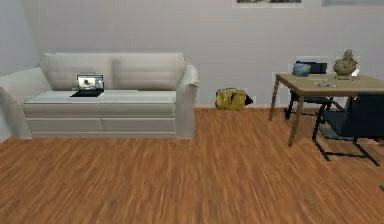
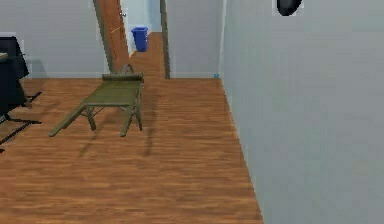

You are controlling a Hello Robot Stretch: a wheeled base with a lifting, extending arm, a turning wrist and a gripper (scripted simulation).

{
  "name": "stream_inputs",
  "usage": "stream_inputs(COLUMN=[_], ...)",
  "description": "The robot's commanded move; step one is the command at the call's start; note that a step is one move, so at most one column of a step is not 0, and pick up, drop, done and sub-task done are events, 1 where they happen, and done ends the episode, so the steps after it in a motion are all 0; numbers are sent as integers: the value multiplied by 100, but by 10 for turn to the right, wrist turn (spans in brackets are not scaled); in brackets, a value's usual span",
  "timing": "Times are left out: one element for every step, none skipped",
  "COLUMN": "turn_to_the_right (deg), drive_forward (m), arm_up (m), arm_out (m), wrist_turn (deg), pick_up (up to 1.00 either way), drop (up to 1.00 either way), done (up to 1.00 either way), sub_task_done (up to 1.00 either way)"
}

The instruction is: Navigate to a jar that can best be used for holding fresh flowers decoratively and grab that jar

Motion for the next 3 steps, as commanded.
stream_inputs(turn_to_the_right=[-450, -450, -90], drive_forward=[0, 0, 0], arm_up=[0, 0, 0], arm_out=[0, 0, 0], wrist_turn=[0, 0, 0], pick_up=[0, 0, 0], drop=[0, 0, 0], done=[0, 0, 0], sub_task_done=[0, 0, 0])
